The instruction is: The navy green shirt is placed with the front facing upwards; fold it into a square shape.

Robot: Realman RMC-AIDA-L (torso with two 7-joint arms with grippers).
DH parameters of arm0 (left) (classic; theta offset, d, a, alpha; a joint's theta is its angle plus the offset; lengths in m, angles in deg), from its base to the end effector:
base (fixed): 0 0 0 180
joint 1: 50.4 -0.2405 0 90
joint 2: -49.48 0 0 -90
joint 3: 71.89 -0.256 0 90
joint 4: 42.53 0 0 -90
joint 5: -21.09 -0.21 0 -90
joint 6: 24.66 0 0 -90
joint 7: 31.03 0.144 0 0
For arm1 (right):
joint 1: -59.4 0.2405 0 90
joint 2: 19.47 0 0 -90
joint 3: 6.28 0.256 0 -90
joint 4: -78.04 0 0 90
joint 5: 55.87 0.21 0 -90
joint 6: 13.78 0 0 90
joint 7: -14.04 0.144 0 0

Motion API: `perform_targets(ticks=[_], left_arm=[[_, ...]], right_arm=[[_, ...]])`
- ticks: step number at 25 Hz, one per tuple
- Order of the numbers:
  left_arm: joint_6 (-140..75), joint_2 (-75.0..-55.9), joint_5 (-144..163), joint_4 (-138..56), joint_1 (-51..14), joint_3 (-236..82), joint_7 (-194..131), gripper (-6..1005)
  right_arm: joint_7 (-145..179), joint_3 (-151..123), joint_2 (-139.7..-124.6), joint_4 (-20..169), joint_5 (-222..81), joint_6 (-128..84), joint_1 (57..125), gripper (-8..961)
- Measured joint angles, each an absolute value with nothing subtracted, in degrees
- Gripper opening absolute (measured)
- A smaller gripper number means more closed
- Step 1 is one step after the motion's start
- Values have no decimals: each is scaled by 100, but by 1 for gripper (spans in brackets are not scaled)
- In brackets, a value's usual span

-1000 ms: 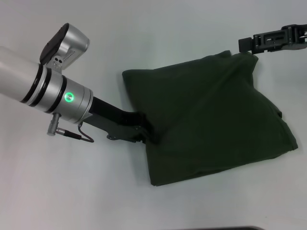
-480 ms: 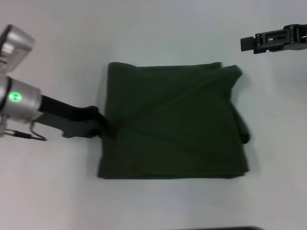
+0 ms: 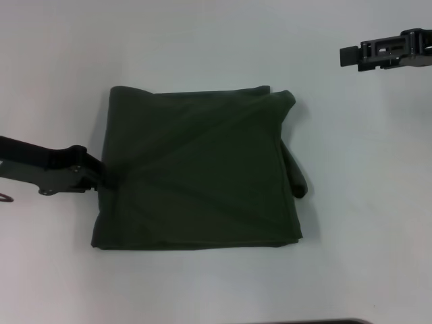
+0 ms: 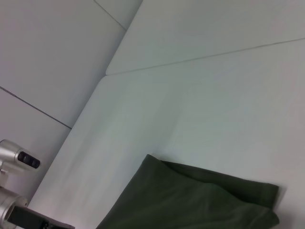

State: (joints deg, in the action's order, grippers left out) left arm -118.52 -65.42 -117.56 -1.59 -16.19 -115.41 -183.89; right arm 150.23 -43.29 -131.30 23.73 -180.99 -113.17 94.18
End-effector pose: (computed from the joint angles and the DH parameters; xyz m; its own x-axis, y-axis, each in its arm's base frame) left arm -0.2904 0.3221 0.0127 -0.0253 0.9979 0.0598 0.9996 0.0244 0.0161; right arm 0.2441 0.3586 0.0922 0.3947 -0.8437 -0.3640 -0.8988 -0.4368 0.0379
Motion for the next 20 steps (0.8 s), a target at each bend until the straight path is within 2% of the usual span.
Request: perform_targets(ticks=[4,15,20], left_arm=[[-12073,-6485,-11776,-403,-1548,-11419,-18218,131],[-12217,-6482,-11798,-54,-1626,-11130,-18116,291],[-12178,-6456,-12101,817,-1797,-10548,-18160,529]], right_arm=[[15038,-4328,-13127,2373,-18095,-11317,9420,837],[15049,-4328,-13126,2372,-18069,-11338,9431,837],[15023,-4328,-13126,2372,-18061,-11346,9430,837]])
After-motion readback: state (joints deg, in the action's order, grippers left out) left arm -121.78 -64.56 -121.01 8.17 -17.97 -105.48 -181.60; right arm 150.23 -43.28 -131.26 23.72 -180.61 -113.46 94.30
